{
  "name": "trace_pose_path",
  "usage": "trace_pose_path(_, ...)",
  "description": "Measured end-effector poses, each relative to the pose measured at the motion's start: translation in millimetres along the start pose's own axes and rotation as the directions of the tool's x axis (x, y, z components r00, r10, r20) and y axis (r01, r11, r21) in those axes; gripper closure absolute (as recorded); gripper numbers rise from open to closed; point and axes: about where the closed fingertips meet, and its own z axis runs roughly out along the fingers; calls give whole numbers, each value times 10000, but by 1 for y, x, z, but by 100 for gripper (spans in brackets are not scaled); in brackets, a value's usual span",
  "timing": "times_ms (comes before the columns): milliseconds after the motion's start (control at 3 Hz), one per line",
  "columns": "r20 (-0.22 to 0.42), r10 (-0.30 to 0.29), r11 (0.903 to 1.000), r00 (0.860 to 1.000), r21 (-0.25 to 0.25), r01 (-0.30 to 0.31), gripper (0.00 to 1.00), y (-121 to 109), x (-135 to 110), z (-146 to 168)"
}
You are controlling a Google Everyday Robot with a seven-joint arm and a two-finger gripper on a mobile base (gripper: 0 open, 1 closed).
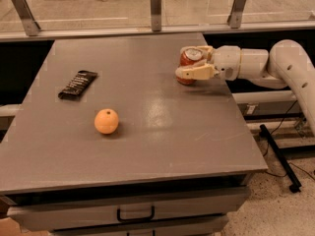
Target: Place coke can upright
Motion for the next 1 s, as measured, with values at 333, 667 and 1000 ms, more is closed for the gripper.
trace_pose_path(333, -90, 86, 10000, 9999, 11, -86, 0, 3, 4, -6)
trace_pose_path(667, -308, 65, 9999, 9995, 150, -61, 0, 4, 3, -20)
trace_pose_path(1000, -939, -277, 9977, 9952, 584, 333, 0, -3, -7, -64)
